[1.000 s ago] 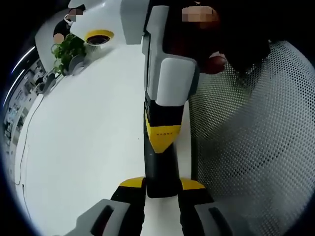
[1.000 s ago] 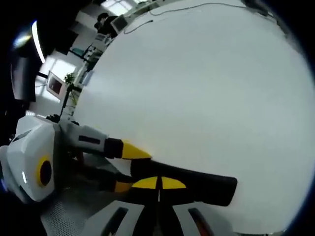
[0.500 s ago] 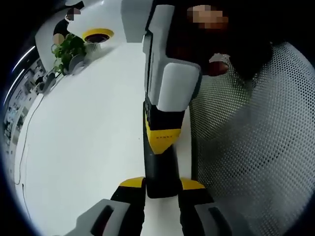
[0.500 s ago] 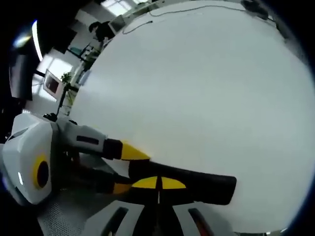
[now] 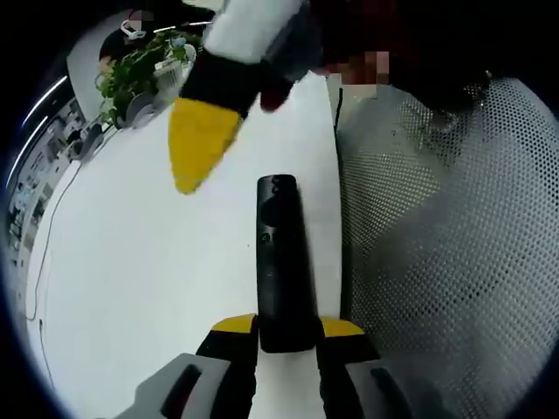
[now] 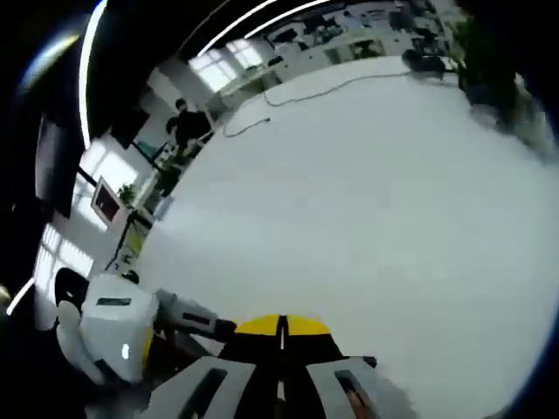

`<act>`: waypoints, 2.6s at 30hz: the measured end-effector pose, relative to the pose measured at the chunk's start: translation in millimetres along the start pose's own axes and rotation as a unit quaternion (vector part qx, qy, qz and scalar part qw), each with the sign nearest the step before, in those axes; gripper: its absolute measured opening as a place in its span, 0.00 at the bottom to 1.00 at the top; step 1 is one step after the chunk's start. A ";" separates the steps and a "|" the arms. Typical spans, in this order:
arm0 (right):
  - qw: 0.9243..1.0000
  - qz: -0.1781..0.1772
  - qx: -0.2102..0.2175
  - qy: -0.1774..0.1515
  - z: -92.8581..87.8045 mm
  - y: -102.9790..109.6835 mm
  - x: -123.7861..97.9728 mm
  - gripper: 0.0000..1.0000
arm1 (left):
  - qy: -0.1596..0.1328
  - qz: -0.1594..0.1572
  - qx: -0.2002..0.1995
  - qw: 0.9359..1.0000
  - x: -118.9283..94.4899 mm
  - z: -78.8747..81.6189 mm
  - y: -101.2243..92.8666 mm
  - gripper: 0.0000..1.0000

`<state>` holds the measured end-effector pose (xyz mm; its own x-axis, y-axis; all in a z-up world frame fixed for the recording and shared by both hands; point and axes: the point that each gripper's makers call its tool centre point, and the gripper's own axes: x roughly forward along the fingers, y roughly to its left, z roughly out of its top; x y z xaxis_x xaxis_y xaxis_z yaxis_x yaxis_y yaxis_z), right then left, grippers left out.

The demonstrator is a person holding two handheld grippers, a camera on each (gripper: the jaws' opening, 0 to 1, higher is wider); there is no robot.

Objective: Press the specified remote control buttons in sequence, fully releasing each button before pressing the next.

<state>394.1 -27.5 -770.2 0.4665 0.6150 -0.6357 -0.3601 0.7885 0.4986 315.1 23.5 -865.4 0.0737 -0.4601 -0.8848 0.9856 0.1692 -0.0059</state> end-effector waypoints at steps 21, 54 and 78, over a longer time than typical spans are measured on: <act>0.971 -0.148 -0.108 -0.155 26.9 -29.1 -140.9 0.41 | 0.008 0.016 -0.031 0.999 3.1 6.4 3.0 0.27; 0.940 -0.242 -0.188 -0.152 -11.4 -47.2 -150.1 0.38 | -0.013 0.012 -0.017 1.000 5.9 12.7 8.9 0.25; 0.937 -0.263 -0.194 -0.124 -17.7 -55.0 -148.1 0.27 | 0.023 0.029 0.030 0.999 -2.5 14.4 43.6 0.23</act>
<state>330.6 -161.9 -713.9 0.8173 0.1593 -0.5538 -0.2718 0.9540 -0.1268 360.0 19.5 -856.7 0.1248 -0.4102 -0.9034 0.9873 0.1416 0.0721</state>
